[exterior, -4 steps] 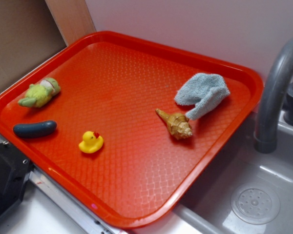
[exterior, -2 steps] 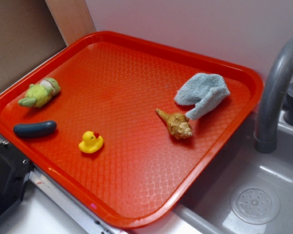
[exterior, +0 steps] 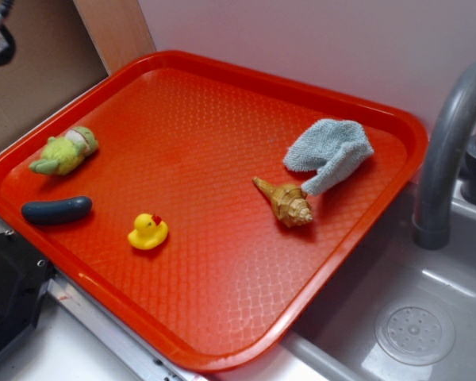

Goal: Grab the green animal.

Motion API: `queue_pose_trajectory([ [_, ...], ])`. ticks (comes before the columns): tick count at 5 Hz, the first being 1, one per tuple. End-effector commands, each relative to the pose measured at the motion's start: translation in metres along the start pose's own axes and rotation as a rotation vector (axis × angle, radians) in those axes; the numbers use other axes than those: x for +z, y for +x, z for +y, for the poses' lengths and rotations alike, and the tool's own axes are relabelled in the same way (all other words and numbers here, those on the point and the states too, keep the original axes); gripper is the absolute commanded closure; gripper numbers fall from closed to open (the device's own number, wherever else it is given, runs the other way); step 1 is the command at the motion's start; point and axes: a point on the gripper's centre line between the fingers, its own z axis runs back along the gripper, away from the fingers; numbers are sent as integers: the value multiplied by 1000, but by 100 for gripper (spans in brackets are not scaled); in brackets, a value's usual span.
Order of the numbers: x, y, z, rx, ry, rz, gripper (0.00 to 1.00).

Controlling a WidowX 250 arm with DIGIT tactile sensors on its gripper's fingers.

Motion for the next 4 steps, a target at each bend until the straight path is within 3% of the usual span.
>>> queue_pose_trajectory([
  [1, -53, 37, 61, 14, 83, 1, 0],
  [3, -101, 34, 72, -16, 105, 100, 0],
  [4, -117, 30, 74, -25, 71, 141, 0],
])
